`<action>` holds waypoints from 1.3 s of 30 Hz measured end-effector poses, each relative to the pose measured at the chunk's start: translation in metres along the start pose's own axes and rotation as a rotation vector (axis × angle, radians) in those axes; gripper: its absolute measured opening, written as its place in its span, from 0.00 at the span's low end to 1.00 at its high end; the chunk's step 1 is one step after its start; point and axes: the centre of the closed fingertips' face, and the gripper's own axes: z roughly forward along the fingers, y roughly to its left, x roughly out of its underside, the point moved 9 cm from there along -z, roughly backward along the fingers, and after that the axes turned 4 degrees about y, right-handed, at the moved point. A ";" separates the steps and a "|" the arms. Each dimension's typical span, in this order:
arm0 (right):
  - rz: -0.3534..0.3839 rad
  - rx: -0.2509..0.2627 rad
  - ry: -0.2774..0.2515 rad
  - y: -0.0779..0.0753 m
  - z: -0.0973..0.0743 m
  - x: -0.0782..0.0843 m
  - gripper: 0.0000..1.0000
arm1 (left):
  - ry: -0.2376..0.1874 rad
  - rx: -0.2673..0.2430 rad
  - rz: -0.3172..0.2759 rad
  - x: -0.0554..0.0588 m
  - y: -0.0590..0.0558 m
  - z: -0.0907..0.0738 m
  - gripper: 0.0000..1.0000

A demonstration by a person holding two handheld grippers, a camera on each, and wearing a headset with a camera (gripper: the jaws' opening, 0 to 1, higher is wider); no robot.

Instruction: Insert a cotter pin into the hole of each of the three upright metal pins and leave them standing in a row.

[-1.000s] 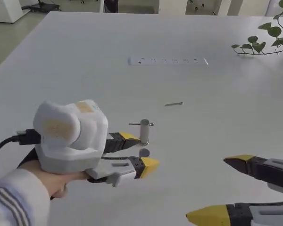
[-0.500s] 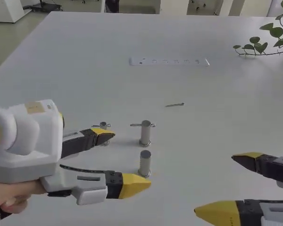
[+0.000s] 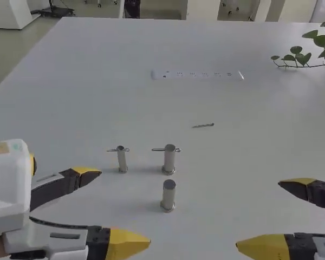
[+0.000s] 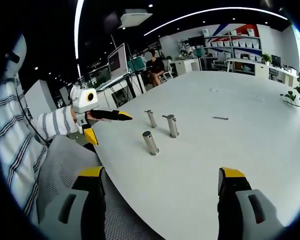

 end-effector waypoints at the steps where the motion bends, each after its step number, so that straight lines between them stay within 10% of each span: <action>1: -0.007 0.002 0.001 -0.002 -0.001 -0.002 0.92 | 0.003 0.003 -0.005 0.001 -0.001 0.000 0.99; 26: -0.289 0.077 0.106 -0.056 0.001 -0.074 0.82 | 0.009 -0.054 -0.007 0.007 0.000 -0.005 0.99; 39: -0.499 0.042 0.261 -0.077 0.018 -0.114 0.73 | 0.014 -0.083 0.024 0.002 -0.001 -0.015 0.93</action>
